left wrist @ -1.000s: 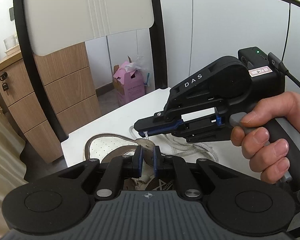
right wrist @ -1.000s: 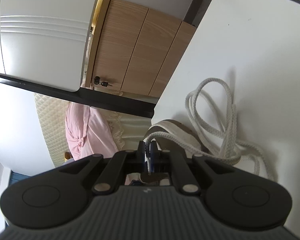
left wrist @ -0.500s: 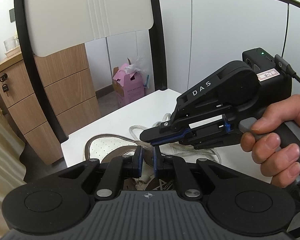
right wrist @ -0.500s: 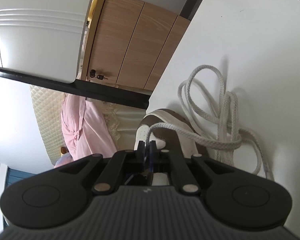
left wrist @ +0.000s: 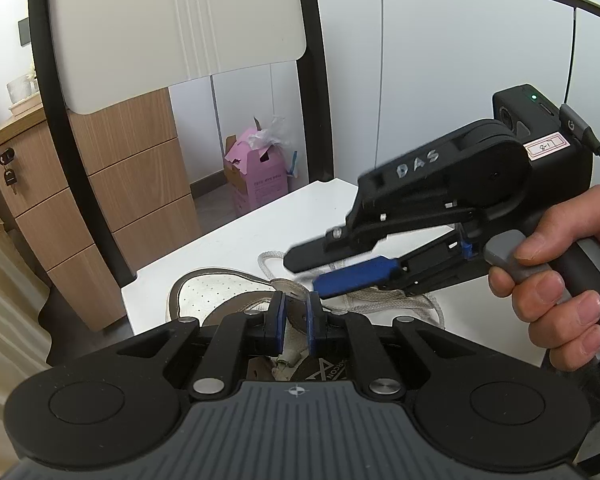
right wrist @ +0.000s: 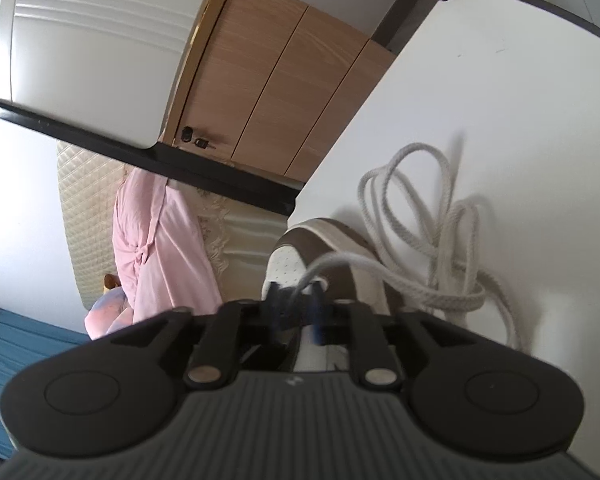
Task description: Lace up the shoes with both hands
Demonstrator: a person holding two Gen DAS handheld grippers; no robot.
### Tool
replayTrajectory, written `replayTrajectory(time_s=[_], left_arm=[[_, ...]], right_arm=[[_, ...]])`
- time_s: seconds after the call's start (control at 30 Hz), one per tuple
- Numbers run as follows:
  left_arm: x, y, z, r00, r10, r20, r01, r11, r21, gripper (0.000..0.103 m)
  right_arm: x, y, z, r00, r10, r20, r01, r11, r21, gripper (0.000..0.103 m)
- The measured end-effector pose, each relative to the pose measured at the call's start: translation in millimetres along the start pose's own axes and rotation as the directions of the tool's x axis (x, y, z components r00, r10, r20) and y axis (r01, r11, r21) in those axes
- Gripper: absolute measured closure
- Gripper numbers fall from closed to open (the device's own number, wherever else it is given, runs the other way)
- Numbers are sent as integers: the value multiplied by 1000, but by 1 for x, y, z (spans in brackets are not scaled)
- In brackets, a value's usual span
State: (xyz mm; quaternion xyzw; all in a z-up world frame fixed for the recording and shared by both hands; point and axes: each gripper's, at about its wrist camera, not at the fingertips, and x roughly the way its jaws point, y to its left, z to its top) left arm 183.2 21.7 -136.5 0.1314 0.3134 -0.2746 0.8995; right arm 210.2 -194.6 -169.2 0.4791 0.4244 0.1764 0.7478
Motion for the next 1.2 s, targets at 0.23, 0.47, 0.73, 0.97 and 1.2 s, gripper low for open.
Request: replayTrajectory(time_s=[0.23,0.47,0.73,0.97,1.2], left_arm=[[0,0,2,1000,0,-1,0,1000,0,92],[0,1,1,1000,-7,3,7,1000,-6,92],[-1,2,0,1000,-12,7,12,1000,0,92],[0,4,-1,1000,-22,8,22,1000,3,92],[0,6,-1,999,-32,9,32,999,13,92]], right_arm=[[-3,-9,2,1000,10,9,-11,998,59,53],[-22,18,10,997,-74,14,75,982,-171,51],[-6,68,25,965,-258,-46,158,711,-686,54],[16,67,33,935,-324,-143,91,611,-787,65],[34,59,42,901,-357,-245,26,609,-792,65]])
